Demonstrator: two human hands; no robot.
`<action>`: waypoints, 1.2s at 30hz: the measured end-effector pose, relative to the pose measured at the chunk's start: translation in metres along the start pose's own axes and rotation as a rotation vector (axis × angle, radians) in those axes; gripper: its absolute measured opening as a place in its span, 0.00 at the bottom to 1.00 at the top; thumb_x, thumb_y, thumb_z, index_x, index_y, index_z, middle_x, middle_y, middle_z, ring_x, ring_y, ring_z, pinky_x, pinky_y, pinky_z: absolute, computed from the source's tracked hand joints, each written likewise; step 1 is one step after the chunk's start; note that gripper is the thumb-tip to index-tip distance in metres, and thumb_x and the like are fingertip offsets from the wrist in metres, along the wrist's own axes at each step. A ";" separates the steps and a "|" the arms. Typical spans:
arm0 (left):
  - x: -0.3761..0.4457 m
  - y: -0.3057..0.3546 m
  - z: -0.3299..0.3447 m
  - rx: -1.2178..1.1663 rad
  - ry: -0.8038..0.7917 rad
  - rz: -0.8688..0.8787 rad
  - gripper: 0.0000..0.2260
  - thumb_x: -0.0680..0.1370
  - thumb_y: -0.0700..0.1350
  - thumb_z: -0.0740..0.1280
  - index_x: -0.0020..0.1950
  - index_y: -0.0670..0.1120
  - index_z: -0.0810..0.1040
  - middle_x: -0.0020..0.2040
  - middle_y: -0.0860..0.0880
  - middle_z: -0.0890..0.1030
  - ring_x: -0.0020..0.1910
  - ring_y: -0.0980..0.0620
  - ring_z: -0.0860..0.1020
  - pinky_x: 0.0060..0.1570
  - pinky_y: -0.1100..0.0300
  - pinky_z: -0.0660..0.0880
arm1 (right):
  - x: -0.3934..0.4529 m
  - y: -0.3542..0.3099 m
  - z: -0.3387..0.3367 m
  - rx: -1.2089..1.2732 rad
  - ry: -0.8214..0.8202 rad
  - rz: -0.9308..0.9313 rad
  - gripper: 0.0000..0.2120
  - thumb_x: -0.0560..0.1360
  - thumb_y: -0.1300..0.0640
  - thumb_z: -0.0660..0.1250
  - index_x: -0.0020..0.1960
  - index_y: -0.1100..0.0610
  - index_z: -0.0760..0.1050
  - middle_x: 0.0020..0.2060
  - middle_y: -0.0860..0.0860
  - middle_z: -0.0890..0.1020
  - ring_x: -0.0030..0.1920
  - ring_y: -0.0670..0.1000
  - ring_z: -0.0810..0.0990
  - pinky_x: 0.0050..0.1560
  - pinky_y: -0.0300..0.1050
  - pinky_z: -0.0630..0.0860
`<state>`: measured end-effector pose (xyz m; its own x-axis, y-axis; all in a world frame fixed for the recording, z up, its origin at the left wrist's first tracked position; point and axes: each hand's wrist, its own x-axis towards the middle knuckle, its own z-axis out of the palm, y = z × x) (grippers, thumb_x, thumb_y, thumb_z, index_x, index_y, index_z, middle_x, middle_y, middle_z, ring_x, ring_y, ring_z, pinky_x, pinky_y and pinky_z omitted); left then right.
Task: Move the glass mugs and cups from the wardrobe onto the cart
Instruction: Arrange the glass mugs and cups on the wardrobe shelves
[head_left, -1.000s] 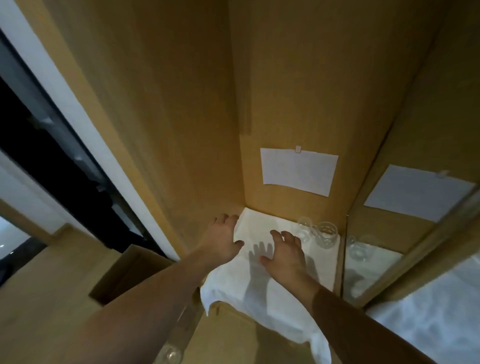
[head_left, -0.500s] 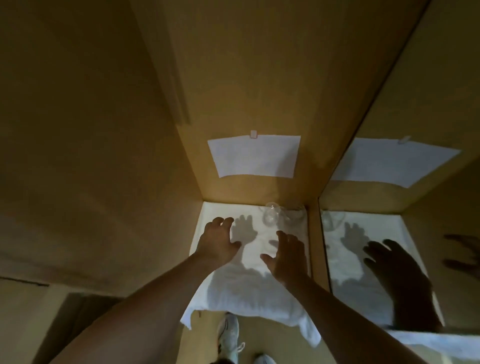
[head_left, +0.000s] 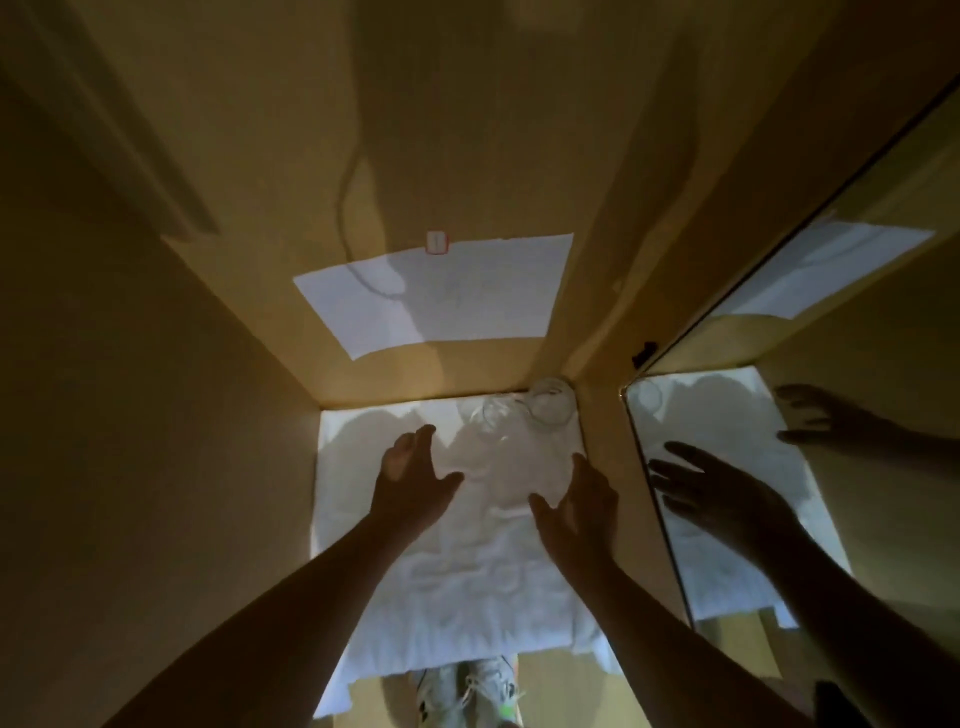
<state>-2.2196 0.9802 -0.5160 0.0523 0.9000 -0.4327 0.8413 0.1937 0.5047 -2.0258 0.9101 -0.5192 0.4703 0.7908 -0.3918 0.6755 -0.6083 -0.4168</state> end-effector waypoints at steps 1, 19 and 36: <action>0.012 -0.003 0.008 -0.021 -0.005 -0.005 0.36 0.77 0.56 0.72 0.80 0.49 0.60 0.78 0.46 0.66 0.77 0.45 0.63 0.73 0.52 0.63 | 0.012 0.001 0.008 -0.010 0.003 0.012 0.41 0.76 0.44 0.71 0.80 0.59 0.56 0.75 0.59 0.67 0.74 0.60 0.64 0.72 0.50 0.61; 0.156 -0.033 0.161 -0.306 0.015 0.065 0.49 0.66 0.52 0.83 0.81 0.48 0.60 0.77 0.48 0.67 0.76 0.47 0.65 0.73 0.53 0.63 | 0.195 0.044 0.141 0.338 0.263 0.125 0.56 0.59 0.49 0.86 0.78 0.59 0.60 0.72 0.57 0.71 0.71 0.57 0.71 0.71 0.48 0.67; 0.141 -0.045 0.120 -0.324 0.045 0.037 0.37 0.61 0.56 0.83 0.68 0.60 0.73 0.53 0.59 0.83 0.54 0.54 0.81 0.54 0.58 0.78 | 0.185 0.032 0.143 0.539 0.273 0.241 0.57 0.55 0.49 0.87 0.77 0.55 0.62 0.71 0.54 0.72 0.70 0.56 0.72 0.61 0.41 0.65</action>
<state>-2.1858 1.0518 -0.6898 0.0495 0.9238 -0.3797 0.6243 0.2681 0.7337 -1.9983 1.0270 -0.7221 0.7484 0.5734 -0.3333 0.1861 -0.6639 -0.7243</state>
